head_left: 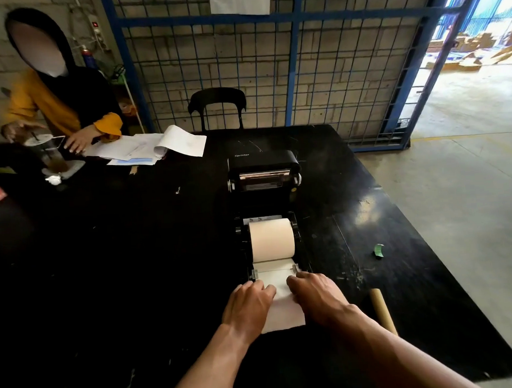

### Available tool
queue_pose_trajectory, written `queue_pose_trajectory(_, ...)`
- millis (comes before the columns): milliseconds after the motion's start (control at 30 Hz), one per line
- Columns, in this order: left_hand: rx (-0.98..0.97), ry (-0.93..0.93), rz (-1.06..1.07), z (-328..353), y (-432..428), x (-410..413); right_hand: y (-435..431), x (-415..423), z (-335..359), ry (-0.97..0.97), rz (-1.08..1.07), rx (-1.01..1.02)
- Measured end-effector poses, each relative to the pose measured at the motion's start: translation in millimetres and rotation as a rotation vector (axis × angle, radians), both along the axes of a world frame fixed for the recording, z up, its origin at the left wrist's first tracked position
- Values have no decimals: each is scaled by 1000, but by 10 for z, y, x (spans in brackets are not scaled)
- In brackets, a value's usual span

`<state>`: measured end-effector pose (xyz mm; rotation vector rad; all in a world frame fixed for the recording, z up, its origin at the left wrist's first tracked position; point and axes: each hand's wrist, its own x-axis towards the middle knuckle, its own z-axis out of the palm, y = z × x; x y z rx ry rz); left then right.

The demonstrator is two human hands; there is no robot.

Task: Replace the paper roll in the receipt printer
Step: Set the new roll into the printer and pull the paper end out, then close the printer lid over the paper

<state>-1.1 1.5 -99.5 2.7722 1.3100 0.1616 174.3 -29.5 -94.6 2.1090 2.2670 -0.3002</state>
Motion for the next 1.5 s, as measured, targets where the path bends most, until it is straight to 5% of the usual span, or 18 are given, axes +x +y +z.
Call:
queue_pose_trajectory(333,-54,-30,43,-19,32,58,-7,-38,43,156,-92,-40)
queue_pose_trajectory(567,-179,-283,24,-4,164,-67,11,80,115,335,-220,-78)
queue_pose_trajectory(767,-95,-418,197,305,330,-83,100,141,329,360,-404,62)
queue_pose_trajectory(1300,25,-577,520,1377,1507,206,1418,356,1599,318,-404,382)
queue_pose_trajectory(1500,-214,-592,641,1556,1784,481,1796,445,1647,474,-479,275)
